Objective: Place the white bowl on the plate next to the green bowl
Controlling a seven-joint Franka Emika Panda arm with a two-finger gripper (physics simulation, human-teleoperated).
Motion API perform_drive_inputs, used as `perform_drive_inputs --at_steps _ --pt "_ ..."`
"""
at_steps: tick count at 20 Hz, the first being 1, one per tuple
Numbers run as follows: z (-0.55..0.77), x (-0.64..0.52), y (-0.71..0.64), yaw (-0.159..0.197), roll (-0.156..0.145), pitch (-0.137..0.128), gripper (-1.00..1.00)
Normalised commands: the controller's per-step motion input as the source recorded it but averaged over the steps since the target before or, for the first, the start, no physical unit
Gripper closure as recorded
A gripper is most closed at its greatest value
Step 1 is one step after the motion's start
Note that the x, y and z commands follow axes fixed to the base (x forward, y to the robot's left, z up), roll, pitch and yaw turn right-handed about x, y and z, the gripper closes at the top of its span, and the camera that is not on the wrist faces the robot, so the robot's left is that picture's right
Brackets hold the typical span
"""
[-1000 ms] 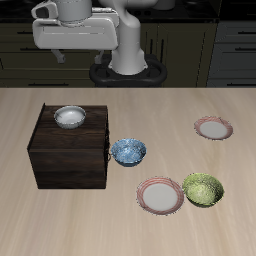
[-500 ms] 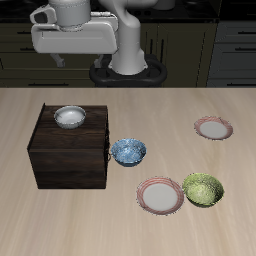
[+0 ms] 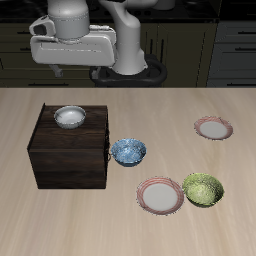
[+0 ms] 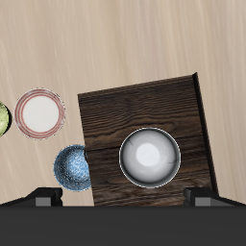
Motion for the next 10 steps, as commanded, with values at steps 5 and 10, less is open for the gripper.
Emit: perform_drive_inputs --at_steps 5,10 --pt "-0.16 -0.04 0.05 -0.002 0.015 -0.004 -1.00" --pt "-0.29 -0.04 0.00 -0.013 0.003 0.017 -1.00"
